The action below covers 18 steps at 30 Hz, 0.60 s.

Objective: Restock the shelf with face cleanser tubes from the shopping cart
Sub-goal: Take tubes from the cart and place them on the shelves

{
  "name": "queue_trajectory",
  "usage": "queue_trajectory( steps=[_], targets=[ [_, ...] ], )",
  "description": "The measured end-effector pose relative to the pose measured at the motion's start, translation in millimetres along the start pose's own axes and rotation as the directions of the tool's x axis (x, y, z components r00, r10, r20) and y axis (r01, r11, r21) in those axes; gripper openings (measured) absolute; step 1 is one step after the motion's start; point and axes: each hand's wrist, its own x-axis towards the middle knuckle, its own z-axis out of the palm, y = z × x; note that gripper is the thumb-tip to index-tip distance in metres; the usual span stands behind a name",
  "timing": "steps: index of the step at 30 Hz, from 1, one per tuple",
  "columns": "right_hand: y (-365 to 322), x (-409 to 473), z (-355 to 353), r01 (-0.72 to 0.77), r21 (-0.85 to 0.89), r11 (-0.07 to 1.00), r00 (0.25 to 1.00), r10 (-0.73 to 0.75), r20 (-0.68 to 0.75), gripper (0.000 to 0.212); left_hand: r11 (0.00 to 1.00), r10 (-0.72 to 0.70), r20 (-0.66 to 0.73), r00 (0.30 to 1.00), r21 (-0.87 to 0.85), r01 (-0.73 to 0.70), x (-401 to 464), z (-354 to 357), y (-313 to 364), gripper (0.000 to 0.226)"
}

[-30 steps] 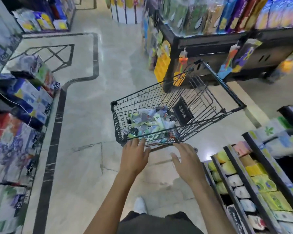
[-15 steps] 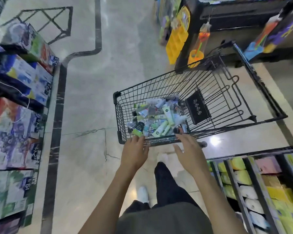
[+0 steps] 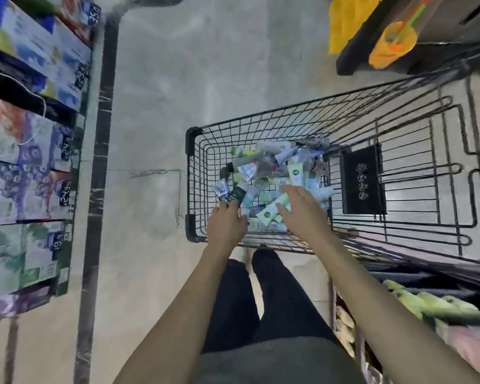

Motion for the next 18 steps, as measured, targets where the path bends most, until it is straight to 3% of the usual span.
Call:
queue_trajectory(
  steps=[11, 18],
  targets=[
    [56.3, 179.2, 90.0, -0.050, -0.055, 0.997, 0.999, 0.051, 0.018, 0.064, 0.970, -0.237, 0.098, 0.967, -0.032, 0.241, 146.0, 100.1, -54.4, 0.057],
    [87.7, 242.6, 139.9, -0.015, -0.163, 0.987, 1.000, 0.012, -0.018, 0.083, 0.937, -0.335, 0.176, 0.926, -0.045, 0.348, 186.5, 143.8, -83.3, 0.063]
  ],
)
